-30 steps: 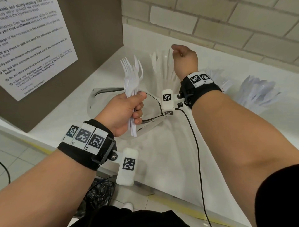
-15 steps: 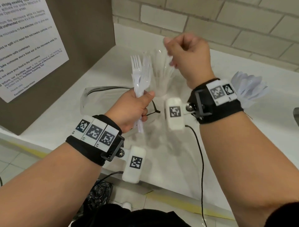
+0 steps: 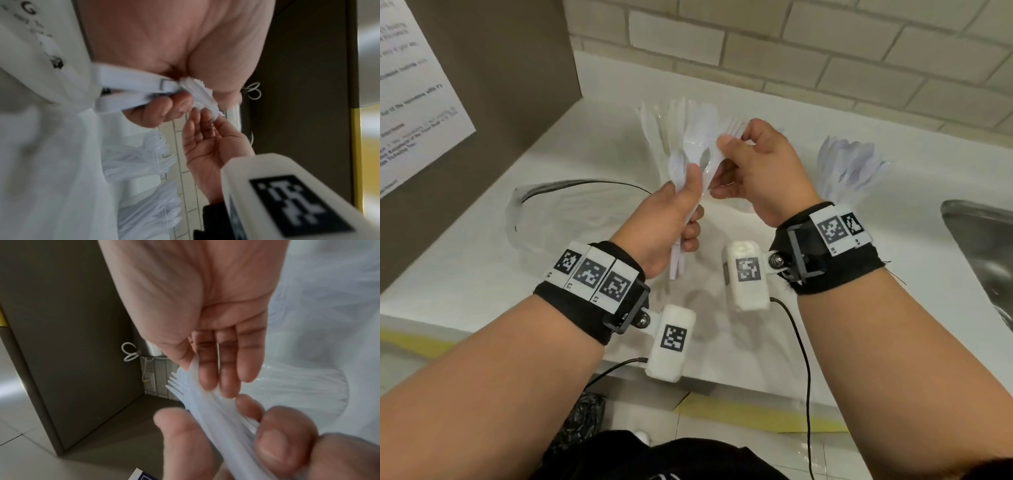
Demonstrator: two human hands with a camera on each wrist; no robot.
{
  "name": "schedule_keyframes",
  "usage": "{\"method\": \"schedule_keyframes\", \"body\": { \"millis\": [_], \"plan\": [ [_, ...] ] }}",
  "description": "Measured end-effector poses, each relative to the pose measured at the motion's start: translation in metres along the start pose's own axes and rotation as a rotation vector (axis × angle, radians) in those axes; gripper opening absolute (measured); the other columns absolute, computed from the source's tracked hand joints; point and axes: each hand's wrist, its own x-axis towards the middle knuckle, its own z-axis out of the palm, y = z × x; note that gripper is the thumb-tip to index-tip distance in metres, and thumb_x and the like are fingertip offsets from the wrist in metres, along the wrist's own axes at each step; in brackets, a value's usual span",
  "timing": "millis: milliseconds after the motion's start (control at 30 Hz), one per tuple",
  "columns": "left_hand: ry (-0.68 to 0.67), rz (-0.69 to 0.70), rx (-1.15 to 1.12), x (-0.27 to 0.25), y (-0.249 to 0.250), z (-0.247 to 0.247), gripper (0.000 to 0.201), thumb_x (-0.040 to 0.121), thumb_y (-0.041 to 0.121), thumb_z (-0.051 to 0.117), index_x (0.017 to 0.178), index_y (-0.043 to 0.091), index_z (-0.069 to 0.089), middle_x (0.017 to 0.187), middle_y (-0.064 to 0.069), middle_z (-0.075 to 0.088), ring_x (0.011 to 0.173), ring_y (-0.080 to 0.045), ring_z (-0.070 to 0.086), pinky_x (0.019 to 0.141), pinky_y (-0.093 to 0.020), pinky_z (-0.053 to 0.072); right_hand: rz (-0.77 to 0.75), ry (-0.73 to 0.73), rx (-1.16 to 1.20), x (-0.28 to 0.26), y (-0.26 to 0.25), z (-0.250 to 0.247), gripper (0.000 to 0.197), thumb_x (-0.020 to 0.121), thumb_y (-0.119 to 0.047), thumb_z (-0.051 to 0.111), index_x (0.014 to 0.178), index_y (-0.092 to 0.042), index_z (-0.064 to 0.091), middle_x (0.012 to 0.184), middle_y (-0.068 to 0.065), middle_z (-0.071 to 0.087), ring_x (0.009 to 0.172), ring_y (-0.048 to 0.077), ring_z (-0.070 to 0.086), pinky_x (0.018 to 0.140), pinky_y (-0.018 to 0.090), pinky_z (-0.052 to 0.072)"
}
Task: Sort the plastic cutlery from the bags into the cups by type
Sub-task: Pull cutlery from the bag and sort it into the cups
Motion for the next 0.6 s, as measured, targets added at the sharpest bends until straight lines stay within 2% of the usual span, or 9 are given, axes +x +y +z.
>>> {"method": "schedule_keyframes", "body": {
  "millis": [67, 167, 233, 333, 400, 467, 533, 600],
  "plan": [
    [0.019, -0.026, -0.091, -0.001, 0.001, 0.002, 0.047, 0.093, 0.059, 0.039, 0.099, 0.015, 0.053, 0.062, 0.004, 0.037, 0.048, -0.009, 0.03, 0.048, -0.024, 0.028, 0.009, 0.009, 0.059, -0.002, -0.002, -0.001, 0.004, 0.099, -0.012, 0.044, 0.097, -0.008, 0.044, 0.067, 0.009, 0.056, 0.059, 0.024, 0.061, 0.062, 0.038, 0.058],
    [0.033, 0.035, -0.075, -0.002, 0.0, 0.002, 0.038, 0.096, 0.052, 0.041, 0.096, 0.017, 0.056, 0.063, 0.003, 0.039, 0.048, -0.01, 0.032, 0.045, -0.023, 0.03, 0.033, 0.052, 0.163, -0.002, -0.005, -0.001, 0.005, 0.099, -0.01, 0.04, 0.095, -0.009, 0.042, 0.075, 0.013, 0.051, 0.07, 0.033, 0.062, 0.064, 0.042, 0.059],
    [0.077, 0.064, -0.028, -0.002, 0.0, 0.002, 0.032, 0.097, 0.045, 0.046, 0.091, 0.014, 0.052, 0.066, 0.002, 0.04, 0.05, -0.011, 0.032, 0.046, -0.023, 0.032, 0.02, 0.132, 0.276, -0.003, -0.008, -0.001, 0.005, 0.098, -0.009, 0.037, 0.094, -0.01, 0.039, 0.076, 0.014, 0.052, 0.067, 0.036, 0.067, 0.061, 0.041, 0.058],
    [0.126, 0.083, 0.044, -0.003, -0.001, 0.001, 0.029, 0.098, 0.04, 0.047, 0.097, 0.011, 0.045, 0.071, 0.001, 0.04, 0.053, -0.012, 0.034, 0.049, -0.024, 0.035, -0.045, 0.238, 0.39, -0.003, -0.012, -0.002, 0.007, 0.097, -0.005, 0.034, 0.093, -0.01, 0.036, 0.073, 0.016, 0.056, 0.057, 0.032, 0.065, 0.062, 0.042, 0.058],
    [0.133, 0.102, 0.084, -0.003, -0.003, 0.0, 0.027, 0.099, 0.037, 0.046, 0.102, 0.011, 0.044, 0.073, 0.001, 0.041, 0.055, -0.012, 0.037, 0.052, -0.026, 0.038, -0.07, 0.235, 0.335, -0.003, -0.012, 0.0, 0.009, 0.1, -0.009, 0.035, 0.094, -0.014, 0.038, 0.07, 0.01, 0.051, 0.048, 0.022, 0.055, 0.055, 0.038, 0.056],
    [0.135, 0.119, 0.108, -0.003, -0.004, -0.001, 0.026, 0.1, 0.035, 0.046, 0.105, 0.01, 0.045, 0.074, 0.0, 0.041, 0.056, -0.012, 0.04, 0.054, -0.028, 0.04, -0.103, 0.199, 0.123, -0.003, -0.009, 0.003, 0.006, 0.102, -0.02, 0.038, 0.096, -0.02, 0.041, 0.068, 0.005, 0.049, 0.046, 0.015, 0.043, 0.044, 0.027, 0.043],
    [0.134, 0.121, 0.116, -0.003, -0.005, 0.0, 0.024, 0.099, 0.034, 0.048, 0.107, 0.011, 0.047, 0.076, 0.001, 0.042, 0.057, -0.012, 0.043, 0.055, -0.028, 0.041, -0.11, 0.125, -0.09, -0.003, -0.004, 0.006, 0.012, 0.098, -0.031, 0.051, 0.094, -0.019, 0.048, 0.067, 0.003, 0.055, 0.047, 0.013, 0.041, 0.042, 0.024, 0.034],
    [0.117, 0.119, 0.12, -0.003, -0.005, 0.0, 0.02, 0.099, 0.033, 0.049, 0.105, 0.015, 0.048, 0.078, 0.002, 0.043, 0.059, -0.011, 0.043, 0.055, -0.027, 0.041, -0.069, 0.056, -0.15, -0.003, 0.001, 0.009, 0.022, 0.088, -0.033, 0.067, 0.094, -0.014, 0.058, 0.066, 0.002, 0.059, 0.047, 0.012, 0.043, 0.042, 0.023, 0.034]
  ]
}}
